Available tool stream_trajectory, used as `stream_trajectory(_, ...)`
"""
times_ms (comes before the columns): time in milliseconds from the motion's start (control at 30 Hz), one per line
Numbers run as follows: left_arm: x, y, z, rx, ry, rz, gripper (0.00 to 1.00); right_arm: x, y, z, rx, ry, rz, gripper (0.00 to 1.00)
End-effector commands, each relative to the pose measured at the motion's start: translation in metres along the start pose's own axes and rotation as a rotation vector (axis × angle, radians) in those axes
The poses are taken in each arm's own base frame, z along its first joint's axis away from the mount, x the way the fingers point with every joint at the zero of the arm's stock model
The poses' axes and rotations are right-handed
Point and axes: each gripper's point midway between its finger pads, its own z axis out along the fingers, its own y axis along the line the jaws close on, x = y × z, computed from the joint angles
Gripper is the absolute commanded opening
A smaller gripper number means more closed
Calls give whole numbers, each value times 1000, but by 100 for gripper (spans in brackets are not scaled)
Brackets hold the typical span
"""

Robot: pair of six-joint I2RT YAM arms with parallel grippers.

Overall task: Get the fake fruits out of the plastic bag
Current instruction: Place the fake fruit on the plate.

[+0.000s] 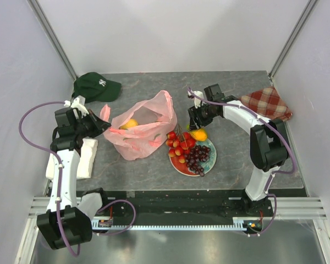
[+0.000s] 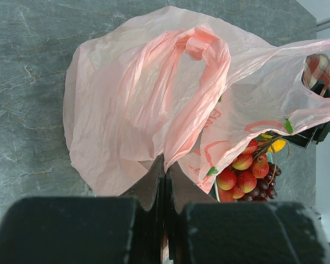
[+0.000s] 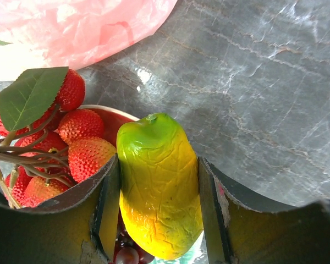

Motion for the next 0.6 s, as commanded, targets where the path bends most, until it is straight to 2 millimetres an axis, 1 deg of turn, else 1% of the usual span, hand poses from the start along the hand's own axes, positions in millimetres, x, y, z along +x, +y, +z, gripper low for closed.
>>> stream_trajectory(0,-9,-5,-3,18,-41,-5,4,7,7,8,-47,13,49,35)
stream_trajectory(67,-9,-5,-4,18,-41,-7,4,8,9,10,-55,14,62,35)
stream_trajectory(267,-9,-5,-5,20,-44,-5,4,21,15,13,-77,39,95,36)
stream_trajectory(433,-9,-4,-4,18,-44,-8,4,25,21,17,-88,51,93,38)
stream_trajectory(533,-11,-4,-5,18,-47,-8,4,24,14,19,-54,52,93,45)
stream_trajectory(567,-10,-5,-5,22,-45,-7,4,24,12,19,-45,53,93,50)
